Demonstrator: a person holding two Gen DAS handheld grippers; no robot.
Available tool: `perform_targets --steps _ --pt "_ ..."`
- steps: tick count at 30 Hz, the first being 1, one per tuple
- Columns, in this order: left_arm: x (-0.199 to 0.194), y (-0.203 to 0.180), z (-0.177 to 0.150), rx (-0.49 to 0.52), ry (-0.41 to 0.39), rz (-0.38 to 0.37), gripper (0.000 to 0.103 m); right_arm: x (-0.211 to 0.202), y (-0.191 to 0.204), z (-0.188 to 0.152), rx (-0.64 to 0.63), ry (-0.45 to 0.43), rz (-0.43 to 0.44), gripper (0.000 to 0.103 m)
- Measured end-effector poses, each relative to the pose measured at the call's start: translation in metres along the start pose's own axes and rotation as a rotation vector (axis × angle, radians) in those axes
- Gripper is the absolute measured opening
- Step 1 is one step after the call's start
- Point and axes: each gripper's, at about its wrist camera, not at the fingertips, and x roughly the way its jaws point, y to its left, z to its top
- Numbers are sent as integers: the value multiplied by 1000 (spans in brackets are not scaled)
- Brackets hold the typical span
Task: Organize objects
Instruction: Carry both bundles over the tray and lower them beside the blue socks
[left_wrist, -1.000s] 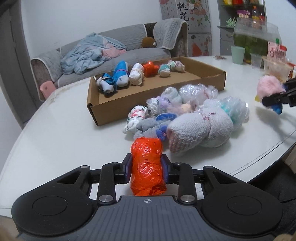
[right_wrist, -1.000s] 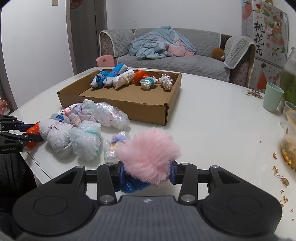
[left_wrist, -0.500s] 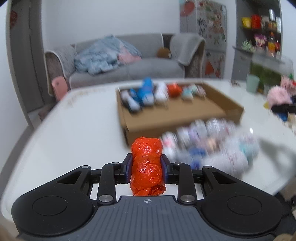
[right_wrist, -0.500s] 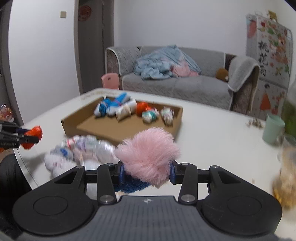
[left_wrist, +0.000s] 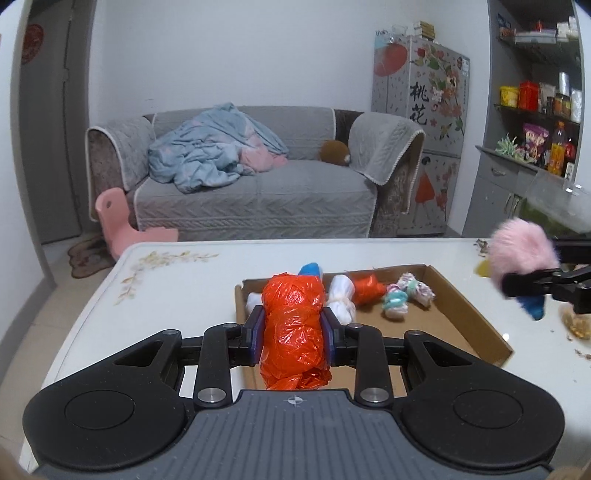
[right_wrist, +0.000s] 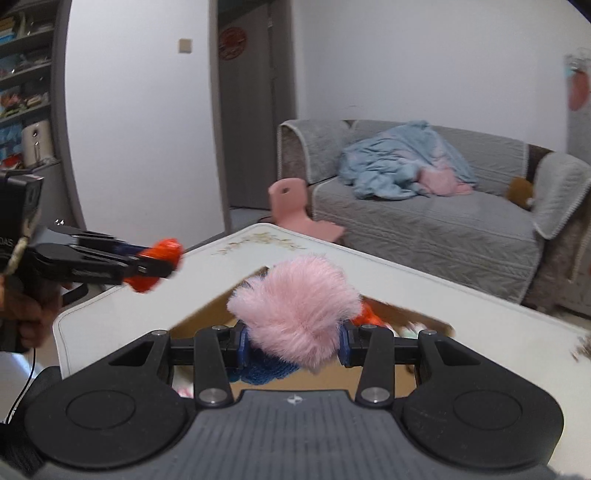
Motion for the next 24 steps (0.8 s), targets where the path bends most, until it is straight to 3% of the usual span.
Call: perform_targets --steps 5,11,24 --pt "48 0 -2 -28 51 -16 37 66 18 16 -66 90 50 39" --pt "86 5 -19 -55 114 4 37 128 27 8 -132 210 75 39" --pt "115 7 -31 -33 206 34 37 166 37 -8 -230 319 85 39"
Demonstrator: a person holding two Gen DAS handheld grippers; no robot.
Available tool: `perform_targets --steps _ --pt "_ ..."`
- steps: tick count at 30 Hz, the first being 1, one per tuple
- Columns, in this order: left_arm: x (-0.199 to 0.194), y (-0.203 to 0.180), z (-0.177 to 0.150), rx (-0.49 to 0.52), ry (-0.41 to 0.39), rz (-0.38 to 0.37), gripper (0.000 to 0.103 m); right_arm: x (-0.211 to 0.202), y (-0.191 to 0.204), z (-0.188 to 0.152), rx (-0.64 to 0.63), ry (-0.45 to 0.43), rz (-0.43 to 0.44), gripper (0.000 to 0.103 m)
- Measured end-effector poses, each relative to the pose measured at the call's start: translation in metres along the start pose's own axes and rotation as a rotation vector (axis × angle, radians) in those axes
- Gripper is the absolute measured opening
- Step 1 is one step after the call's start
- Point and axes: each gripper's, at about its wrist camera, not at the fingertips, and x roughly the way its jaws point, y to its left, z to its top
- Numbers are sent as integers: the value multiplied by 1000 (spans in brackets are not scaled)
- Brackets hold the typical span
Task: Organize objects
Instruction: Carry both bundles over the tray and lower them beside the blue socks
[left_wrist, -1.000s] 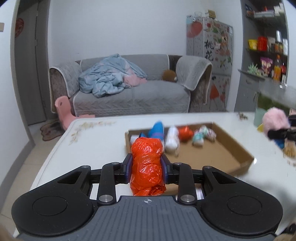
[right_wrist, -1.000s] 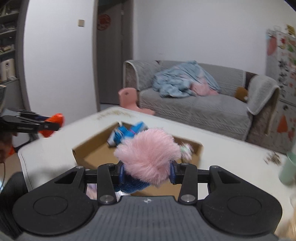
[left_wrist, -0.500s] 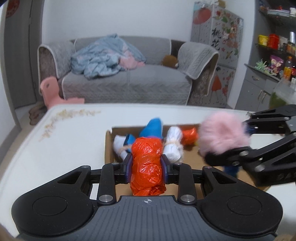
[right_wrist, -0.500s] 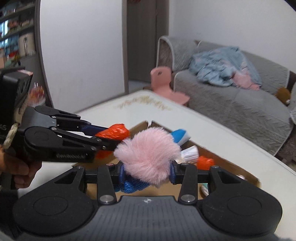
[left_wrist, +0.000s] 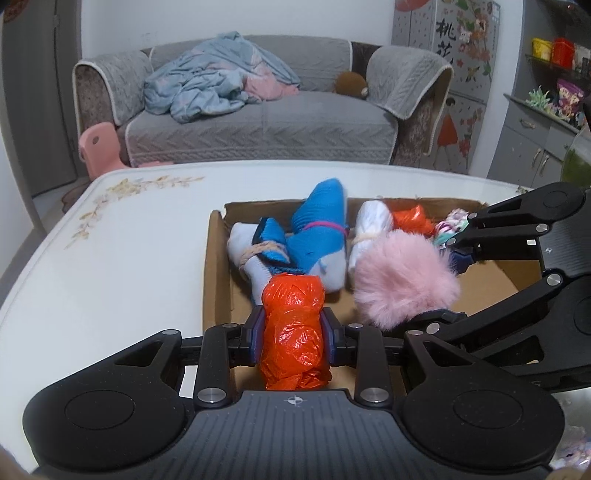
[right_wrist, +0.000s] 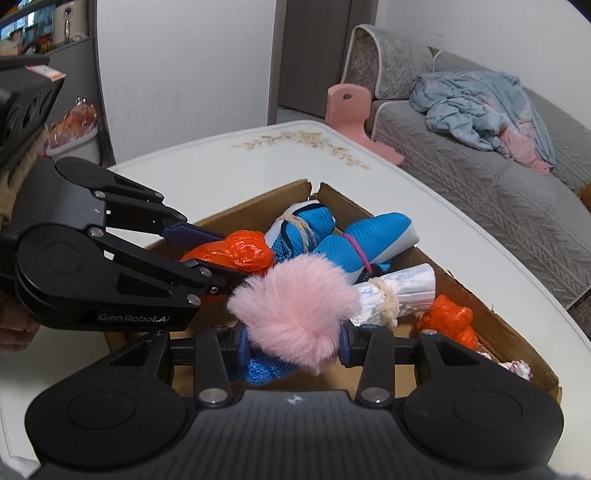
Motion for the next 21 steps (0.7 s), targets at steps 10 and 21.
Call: perform_targets --steps 10,21 --pt "9 -2 3 7 40 26 37 16 0 1 -57 45 9 39" --pt "10 -5 4 11 69 35 38 17 1 3 -65 87 20 41"
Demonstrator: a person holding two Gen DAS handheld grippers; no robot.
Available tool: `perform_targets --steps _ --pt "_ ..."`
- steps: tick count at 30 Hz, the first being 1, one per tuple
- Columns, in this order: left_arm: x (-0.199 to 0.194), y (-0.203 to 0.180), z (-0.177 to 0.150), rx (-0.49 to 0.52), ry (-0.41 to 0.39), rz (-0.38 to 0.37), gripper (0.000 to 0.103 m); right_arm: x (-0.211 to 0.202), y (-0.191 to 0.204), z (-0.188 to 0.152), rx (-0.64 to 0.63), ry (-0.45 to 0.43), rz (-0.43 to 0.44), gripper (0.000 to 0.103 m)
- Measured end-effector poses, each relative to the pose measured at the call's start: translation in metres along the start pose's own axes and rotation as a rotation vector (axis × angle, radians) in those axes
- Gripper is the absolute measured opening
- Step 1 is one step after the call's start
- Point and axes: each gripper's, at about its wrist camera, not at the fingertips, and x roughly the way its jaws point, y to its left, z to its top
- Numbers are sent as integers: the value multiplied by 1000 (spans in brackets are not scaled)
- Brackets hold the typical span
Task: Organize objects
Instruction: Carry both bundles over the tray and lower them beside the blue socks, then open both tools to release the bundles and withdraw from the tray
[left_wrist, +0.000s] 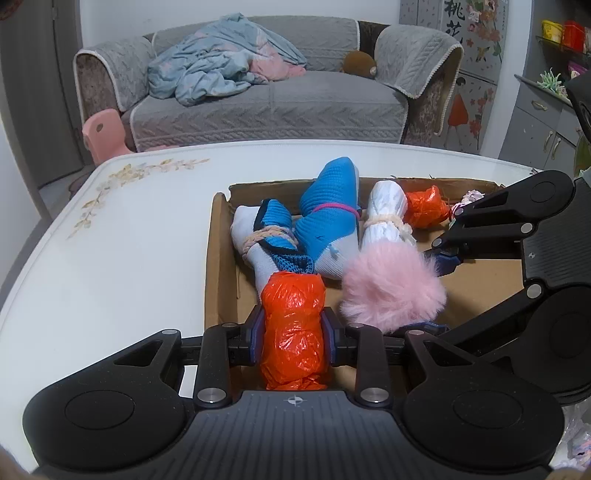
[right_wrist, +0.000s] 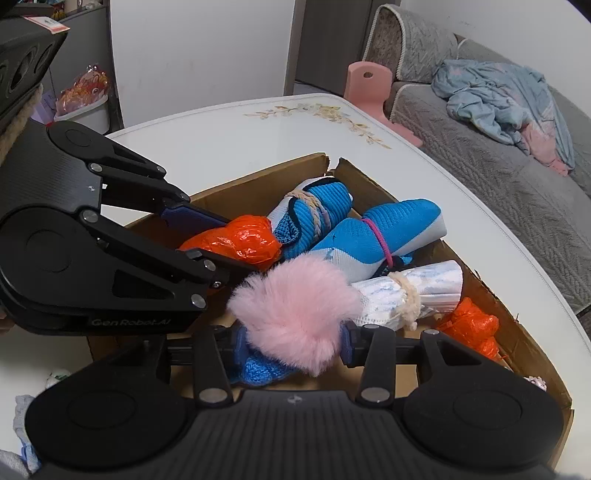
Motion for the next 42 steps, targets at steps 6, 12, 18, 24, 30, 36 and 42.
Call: perform_targets --steps 6,12,18,24,30,36,42 --pt "0 -1 3 2 17 7 42 0 1 2 -3 14 -8 44" --pt "-2 -4 3 6 19 23 43 -4 3 3 -9 17 -12 45" --pt "-6 -6 6 11 31 35 47 -5 4 5 -10 26 -18 45" --pt "-12 -5 8 0 25 42 58 -10 3 5 -8 29 -26 49" --pt "-23 -6 10 -2 8 32 65 -16 3 5 -1 21 -26 52" --pt "-33 -11 13 6 -4 38 69 -20 9 6 -7 22 -36 55" --pt "-44 -14 13 13 -11 48 70 -28 13 7 -15 14 -45 64"
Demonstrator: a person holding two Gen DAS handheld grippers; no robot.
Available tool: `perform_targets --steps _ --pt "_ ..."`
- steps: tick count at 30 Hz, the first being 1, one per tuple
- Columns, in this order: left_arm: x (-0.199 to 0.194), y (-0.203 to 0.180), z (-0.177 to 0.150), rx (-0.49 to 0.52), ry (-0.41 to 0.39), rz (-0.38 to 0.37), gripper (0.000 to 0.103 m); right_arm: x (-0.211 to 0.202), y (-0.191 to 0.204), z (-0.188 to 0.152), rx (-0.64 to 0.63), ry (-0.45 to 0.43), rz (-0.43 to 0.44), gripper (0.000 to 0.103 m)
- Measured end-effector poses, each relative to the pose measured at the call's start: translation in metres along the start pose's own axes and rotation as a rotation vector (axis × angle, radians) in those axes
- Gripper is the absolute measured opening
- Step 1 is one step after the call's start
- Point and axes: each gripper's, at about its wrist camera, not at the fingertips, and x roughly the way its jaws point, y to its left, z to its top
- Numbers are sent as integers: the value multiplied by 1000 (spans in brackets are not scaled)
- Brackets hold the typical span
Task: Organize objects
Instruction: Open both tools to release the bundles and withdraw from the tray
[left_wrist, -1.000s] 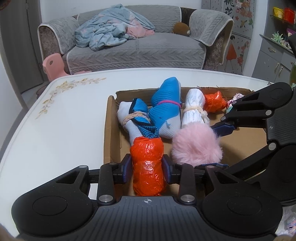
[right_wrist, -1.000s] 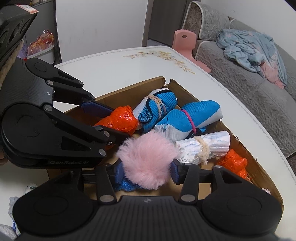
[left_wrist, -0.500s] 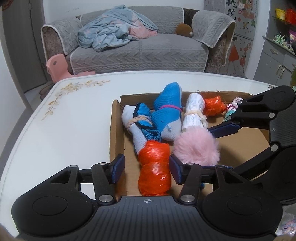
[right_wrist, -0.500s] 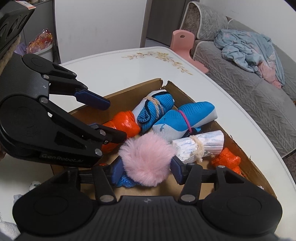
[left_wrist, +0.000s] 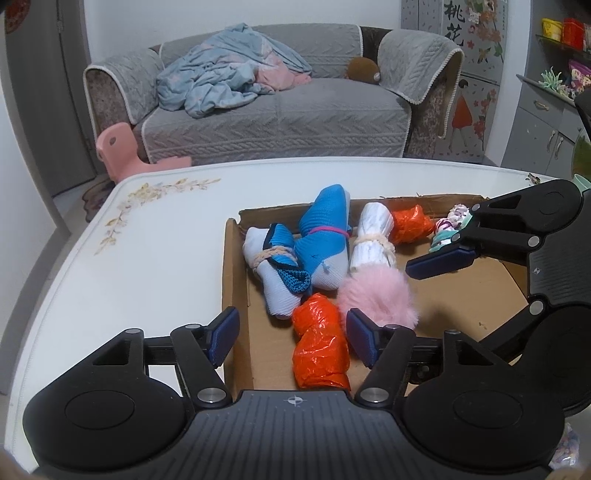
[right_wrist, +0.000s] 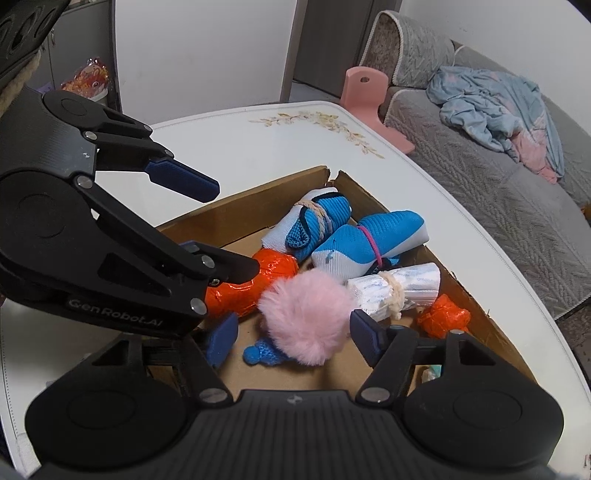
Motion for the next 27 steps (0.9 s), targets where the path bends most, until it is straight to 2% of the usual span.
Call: perform_targets --steps 9,16,21,27 --pt "-22 -5 -3 23 -8 7 73 -22 5 -5 9 -32 -23 68" --pt "-47 -8 -18 46 -9 -1 77 -53 9 -21 43 -76 -46 73" --pt "-75 -10 -41 64 -35 -25 80 -82 15 -45 86 -115 -65 80" --pt "-110 -12 -86 21 -81 -85 85 -117 37 -94 172 -177 -92 87"
